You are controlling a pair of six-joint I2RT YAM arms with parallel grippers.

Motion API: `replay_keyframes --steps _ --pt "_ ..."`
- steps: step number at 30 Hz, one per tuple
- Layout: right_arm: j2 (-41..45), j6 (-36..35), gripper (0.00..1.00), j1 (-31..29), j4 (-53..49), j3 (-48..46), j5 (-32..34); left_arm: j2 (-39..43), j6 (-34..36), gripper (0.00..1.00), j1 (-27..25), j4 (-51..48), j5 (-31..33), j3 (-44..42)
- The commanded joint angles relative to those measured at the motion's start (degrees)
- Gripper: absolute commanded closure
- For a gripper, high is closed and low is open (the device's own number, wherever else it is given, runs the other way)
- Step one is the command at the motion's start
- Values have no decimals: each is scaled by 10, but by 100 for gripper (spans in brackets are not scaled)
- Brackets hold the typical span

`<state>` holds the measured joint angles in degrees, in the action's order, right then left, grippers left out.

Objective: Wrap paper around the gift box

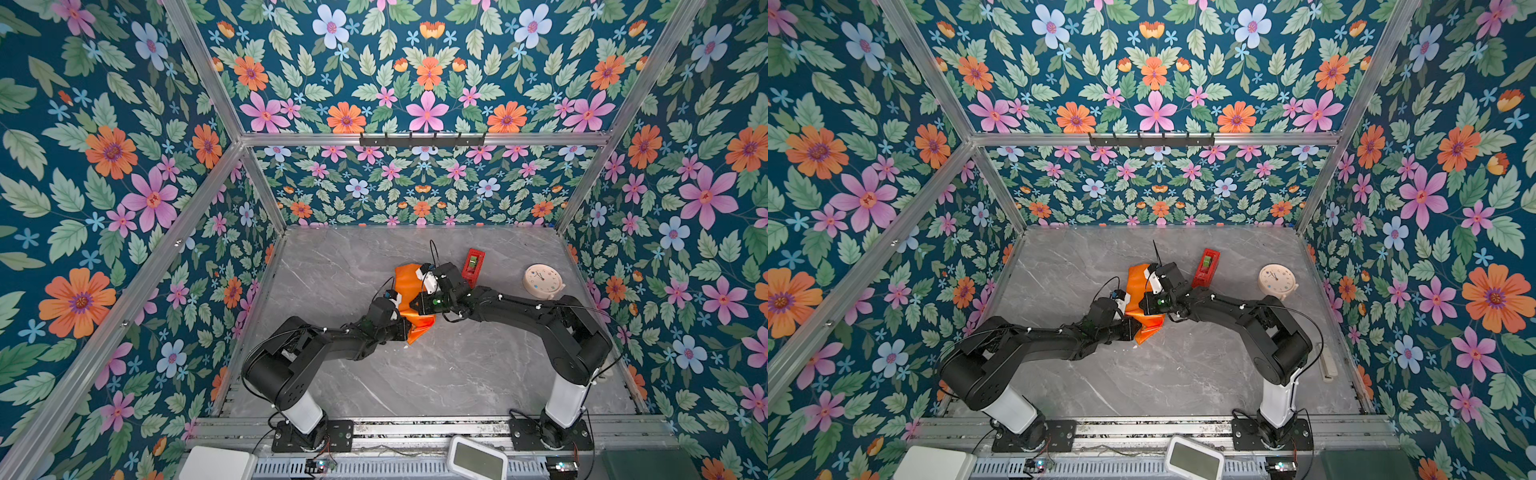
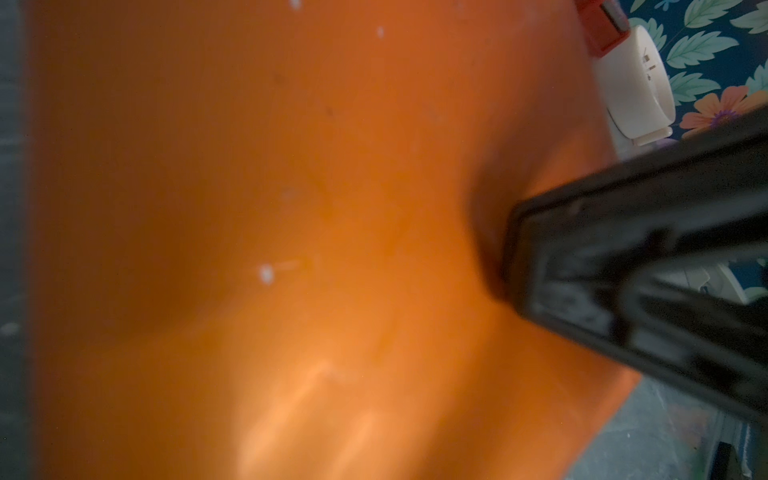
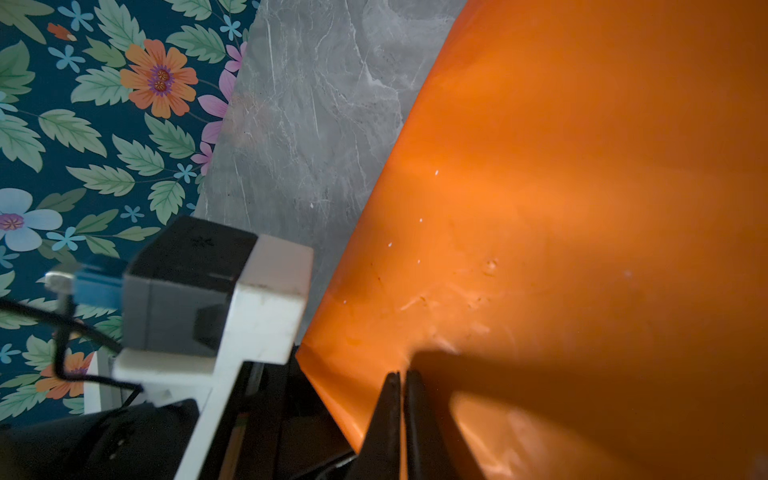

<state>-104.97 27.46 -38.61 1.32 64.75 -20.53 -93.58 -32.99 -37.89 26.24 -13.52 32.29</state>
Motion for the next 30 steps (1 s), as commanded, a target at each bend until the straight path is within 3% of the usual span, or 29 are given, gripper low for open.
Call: replay_keyframes --steps 1,15,30 --pt "-7 0 91 -2 -86 -4 16 7 13 80 0 28 19 -5" --pt "-10 0 92 -2 -84 -6 16 66 36 75 2 -31 51 -56" --pt "-8 3 93 -2 -83 -5 15 -4 1 75 2 49 31 0"
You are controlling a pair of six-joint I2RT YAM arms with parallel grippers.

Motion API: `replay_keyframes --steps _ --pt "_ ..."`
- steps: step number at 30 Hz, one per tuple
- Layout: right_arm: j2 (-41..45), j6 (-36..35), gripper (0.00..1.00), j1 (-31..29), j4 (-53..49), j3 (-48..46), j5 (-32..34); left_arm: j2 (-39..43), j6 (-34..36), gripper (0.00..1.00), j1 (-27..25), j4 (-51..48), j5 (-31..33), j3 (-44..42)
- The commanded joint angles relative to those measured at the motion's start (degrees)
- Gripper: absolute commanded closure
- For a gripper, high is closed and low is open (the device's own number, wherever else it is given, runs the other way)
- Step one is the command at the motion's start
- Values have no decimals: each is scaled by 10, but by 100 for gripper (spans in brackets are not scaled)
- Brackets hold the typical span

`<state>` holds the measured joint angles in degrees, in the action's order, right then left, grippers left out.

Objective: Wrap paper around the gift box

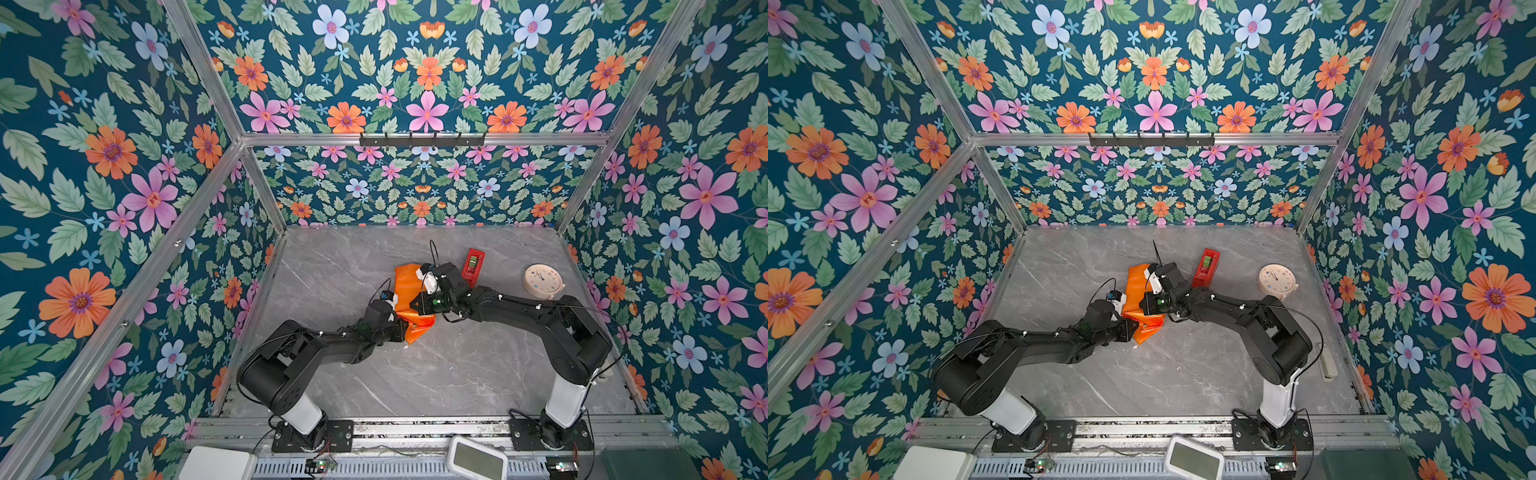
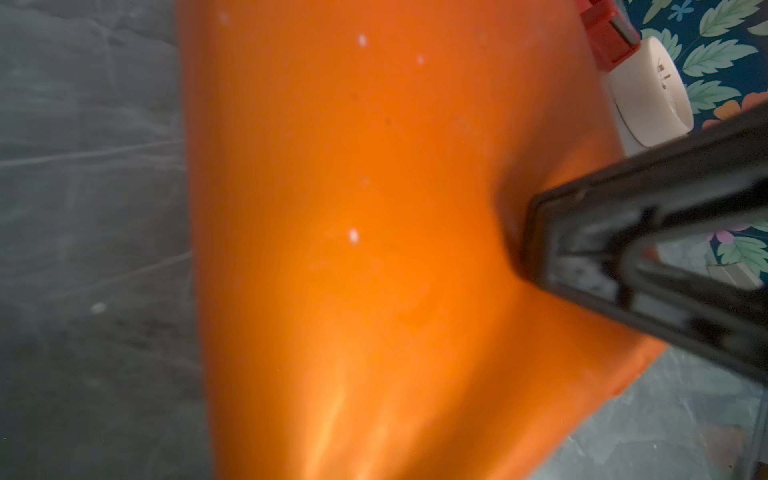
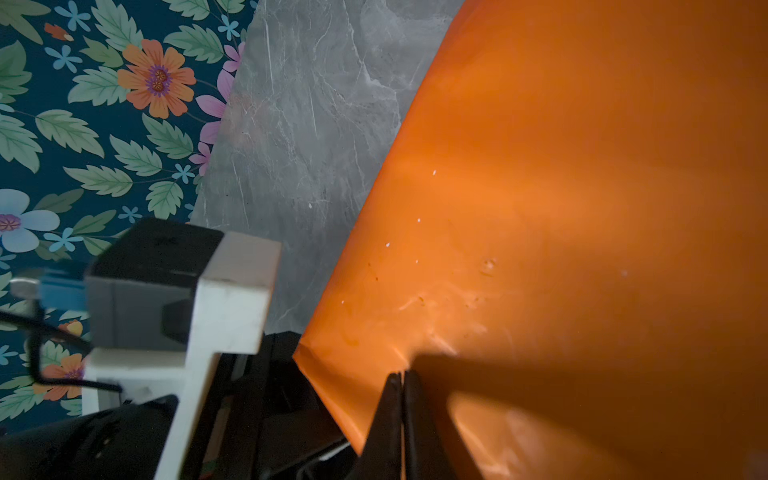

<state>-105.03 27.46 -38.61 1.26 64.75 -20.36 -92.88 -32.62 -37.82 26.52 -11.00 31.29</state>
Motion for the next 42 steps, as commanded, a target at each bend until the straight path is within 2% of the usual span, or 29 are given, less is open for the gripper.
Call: replay_keyframes --steps 1,9,14,24,27,32,37,42 --pt "-7 4 92 -2 -83 -5 13 -17 -2 75 1 49 8 12" --pt "-6 5 93 -2 -81 -9 13 -34 12 75 0 92 18 -16" --pt "-3 6 93 -1 -80 -13 15 -27 14 70 -4 111 16 -36" --pt "-7 6 93 -2 -79 -13 16 53 36 65 -2 39 41 -40" --pt "-10 6 94 -2 -79 -11 15 69 43 67 0 20 40 -47" --pt "-10 5 93 -1 -79 -9 15 92 52 76 14 16 30 -72" --pt "-13 5 94 -2 -79 -7 13 51 71 83 17 31 20 -50" --pt "-11 7 94 -1 -79 -8 14 22 79 85 17 44 25 -28"
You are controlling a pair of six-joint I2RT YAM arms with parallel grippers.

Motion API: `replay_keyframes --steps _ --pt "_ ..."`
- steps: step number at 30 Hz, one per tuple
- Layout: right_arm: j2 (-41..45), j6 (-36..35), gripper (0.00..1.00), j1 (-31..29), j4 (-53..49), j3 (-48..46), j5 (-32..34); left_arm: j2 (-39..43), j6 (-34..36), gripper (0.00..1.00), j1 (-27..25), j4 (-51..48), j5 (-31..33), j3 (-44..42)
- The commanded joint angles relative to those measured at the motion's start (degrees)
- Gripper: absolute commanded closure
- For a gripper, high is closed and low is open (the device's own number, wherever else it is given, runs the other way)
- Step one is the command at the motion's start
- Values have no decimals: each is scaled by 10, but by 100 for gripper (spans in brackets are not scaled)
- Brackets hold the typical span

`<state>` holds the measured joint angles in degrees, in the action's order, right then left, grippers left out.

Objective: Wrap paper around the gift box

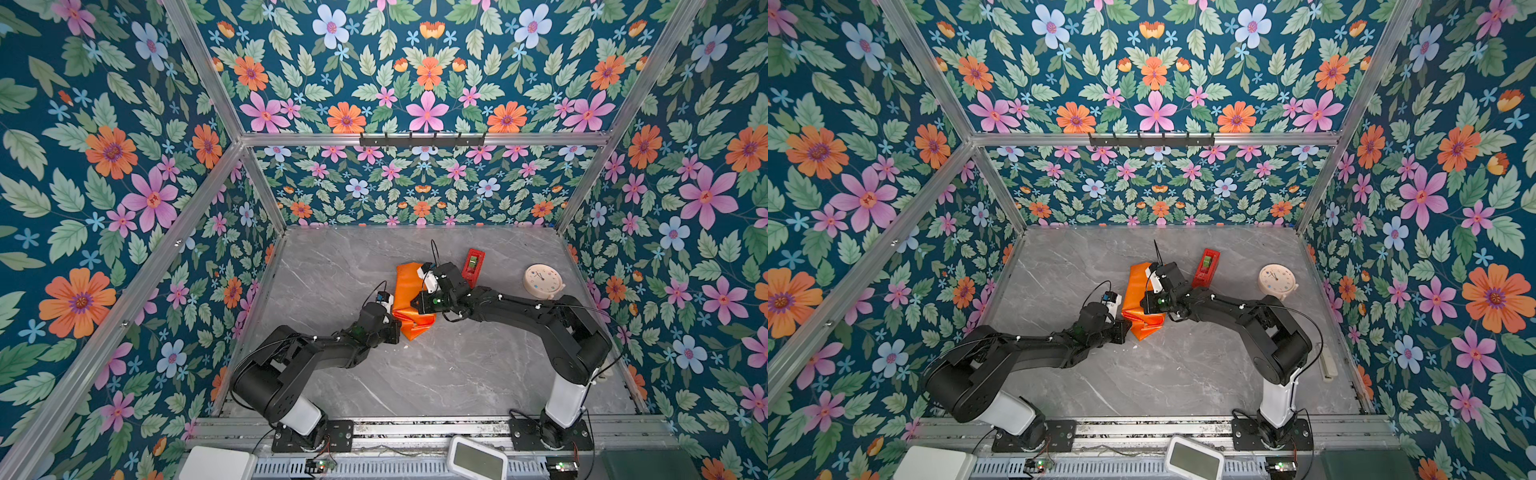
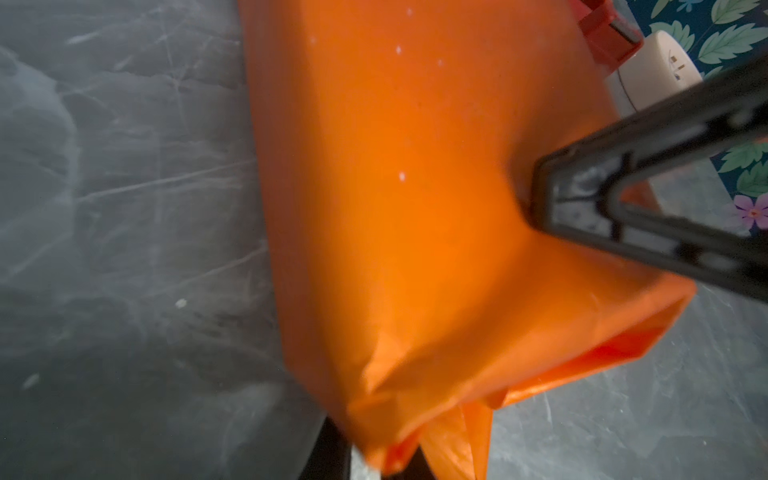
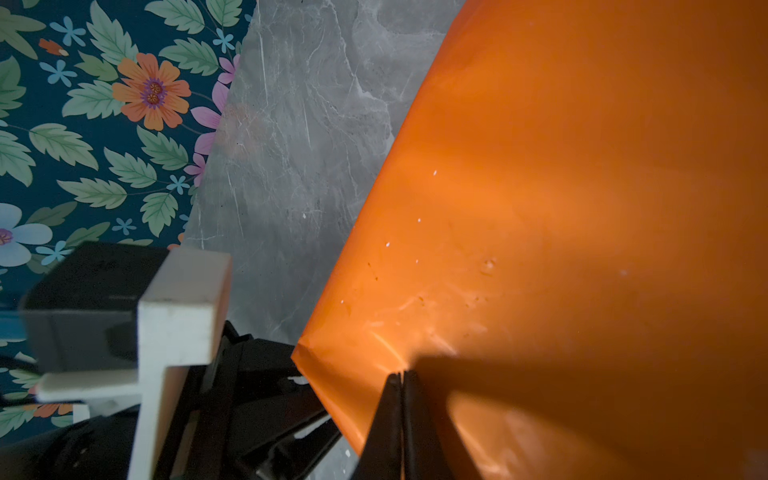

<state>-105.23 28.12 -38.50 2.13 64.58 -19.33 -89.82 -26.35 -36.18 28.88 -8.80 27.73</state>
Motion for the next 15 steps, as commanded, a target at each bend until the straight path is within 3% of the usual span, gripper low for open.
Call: replay_keyframes --steps 1,6,15 --pt "-8 0 94 -2 -88 -6 3 -15 17 85 1 23 7 9" --pt "-4 0 94 -2 -87 -12 6 -29 41 85 1 18 36 13" --pt "-2 0 94 -3 -87 -15 6 -53 42 81 0 50 7 10"
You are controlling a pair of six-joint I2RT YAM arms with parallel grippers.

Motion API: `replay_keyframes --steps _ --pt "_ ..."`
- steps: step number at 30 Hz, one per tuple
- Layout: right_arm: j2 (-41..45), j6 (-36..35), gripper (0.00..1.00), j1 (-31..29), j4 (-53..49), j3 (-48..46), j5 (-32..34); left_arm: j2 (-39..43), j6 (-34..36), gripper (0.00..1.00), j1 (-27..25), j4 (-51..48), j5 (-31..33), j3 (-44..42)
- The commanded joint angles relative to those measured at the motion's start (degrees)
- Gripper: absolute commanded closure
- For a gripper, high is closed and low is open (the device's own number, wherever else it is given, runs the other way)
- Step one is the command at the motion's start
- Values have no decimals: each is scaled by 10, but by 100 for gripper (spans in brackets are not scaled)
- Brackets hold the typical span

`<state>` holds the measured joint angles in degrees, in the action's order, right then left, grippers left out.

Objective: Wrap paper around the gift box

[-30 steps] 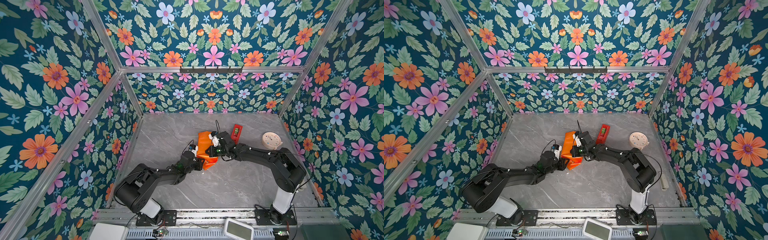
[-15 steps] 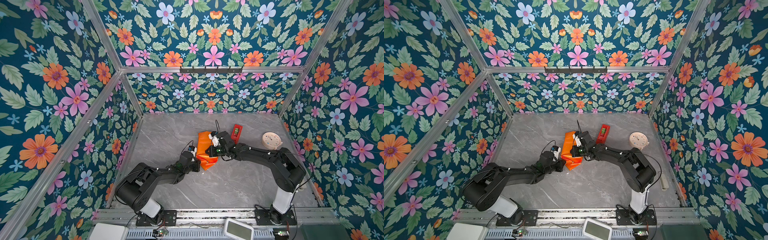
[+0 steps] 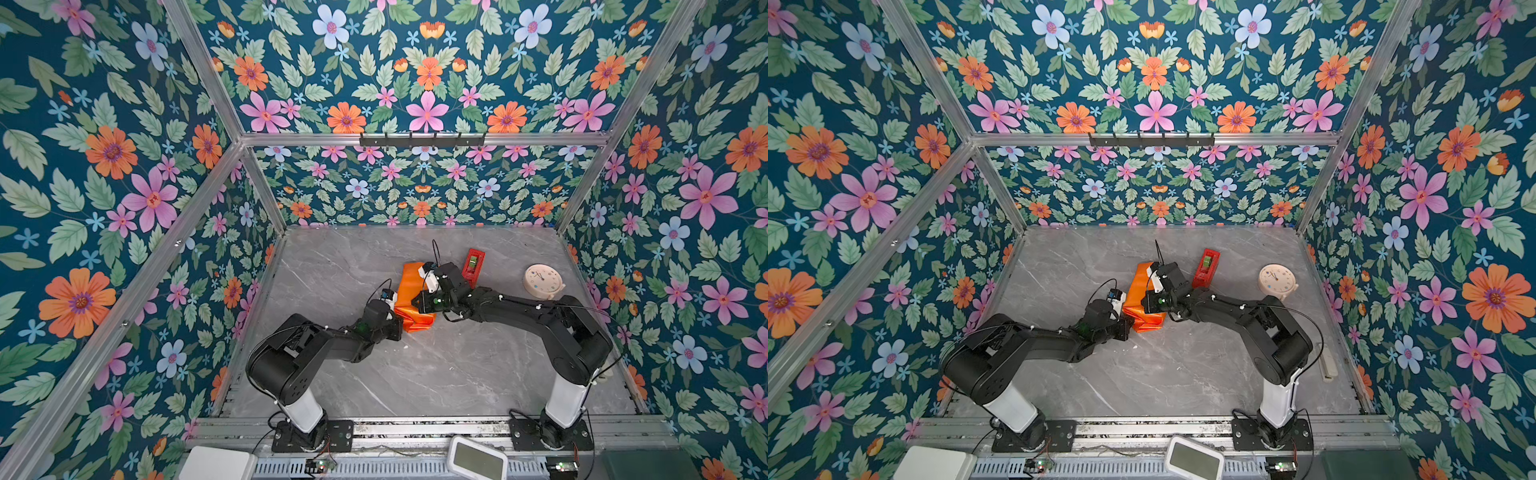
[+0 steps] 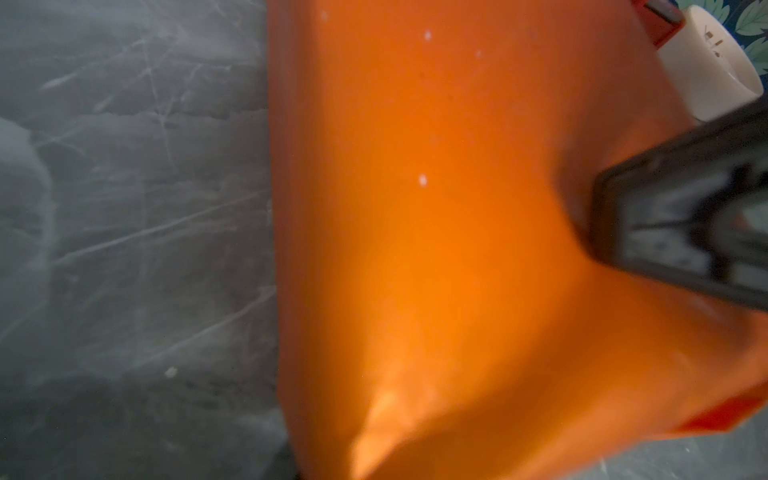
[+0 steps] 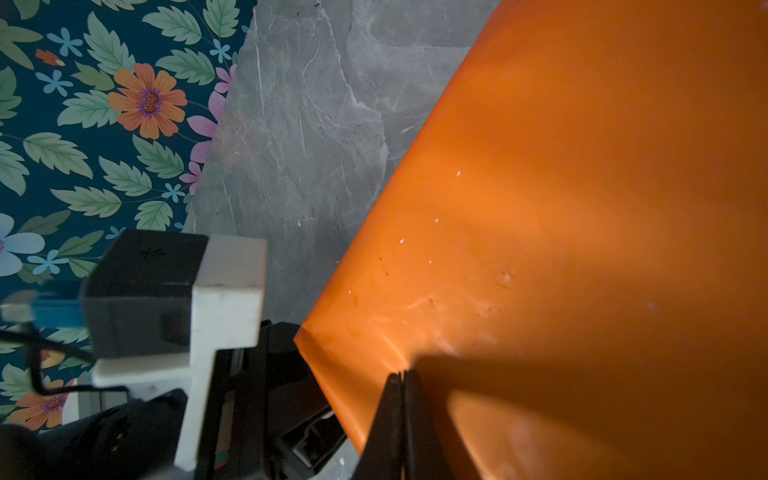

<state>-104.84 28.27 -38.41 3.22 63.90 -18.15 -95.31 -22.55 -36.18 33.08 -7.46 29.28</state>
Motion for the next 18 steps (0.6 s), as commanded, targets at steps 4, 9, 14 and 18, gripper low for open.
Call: replay_keyframes --steps 4,9,14,18 --pt "-8 -1 94 -3 -98 -6 -6 39 2 79 -2 8 -20 -25" --pt "-11 -1 94 -3 -96 -4 -7 55 -1 79 -11 6 -33 -45" --pt "-13 -1 94 -3 -96 -2 -8 32 6 82 -29 -1 -43 -38" --pt "-13 -1 94 -3 -98 0 -8 10 7 83 -43 3 -57 -29"
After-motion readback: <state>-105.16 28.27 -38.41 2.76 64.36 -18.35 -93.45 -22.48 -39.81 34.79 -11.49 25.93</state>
